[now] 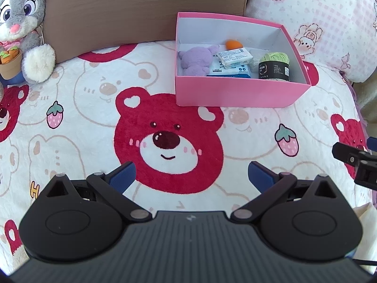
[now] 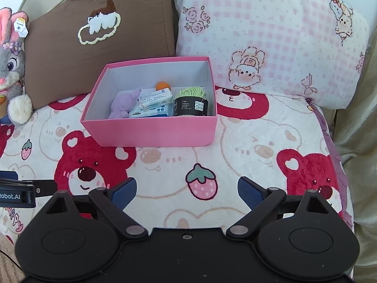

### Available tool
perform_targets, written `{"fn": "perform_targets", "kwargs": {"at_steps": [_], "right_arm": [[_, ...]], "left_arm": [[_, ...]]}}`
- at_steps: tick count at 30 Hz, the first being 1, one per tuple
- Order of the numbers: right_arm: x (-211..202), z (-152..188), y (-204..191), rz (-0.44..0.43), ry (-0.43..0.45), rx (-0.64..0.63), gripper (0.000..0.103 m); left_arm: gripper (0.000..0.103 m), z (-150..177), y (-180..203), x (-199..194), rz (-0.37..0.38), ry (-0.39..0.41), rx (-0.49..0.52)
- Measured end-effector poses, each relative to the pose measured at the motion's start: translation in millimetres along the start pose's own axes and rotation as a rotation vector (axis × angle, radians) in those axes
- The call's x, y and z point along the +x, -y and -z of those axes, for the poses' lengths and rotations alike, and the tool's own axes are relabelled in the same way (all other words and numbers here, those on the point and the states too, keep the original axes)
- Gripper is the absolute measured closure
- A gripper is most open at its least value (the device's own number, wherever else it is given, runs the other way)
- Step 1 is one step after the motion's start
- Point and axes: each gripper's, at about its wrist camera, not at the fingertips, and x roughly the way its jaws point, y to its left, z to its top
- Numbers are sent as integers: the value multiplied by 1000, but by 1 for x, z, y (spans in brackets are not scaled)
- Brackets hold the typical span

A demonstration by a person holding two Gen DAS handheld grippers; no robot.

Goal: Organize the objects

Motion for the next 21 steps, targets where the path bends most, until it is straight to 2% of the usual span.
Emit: {"fn": "perform_targets", "kwargs": {"at_steps": [21], "right_arm": [[-1,-1,2,4,4,-8,8]], "left_arm": [[0,-1,-1,2,13,-2,9]]}}
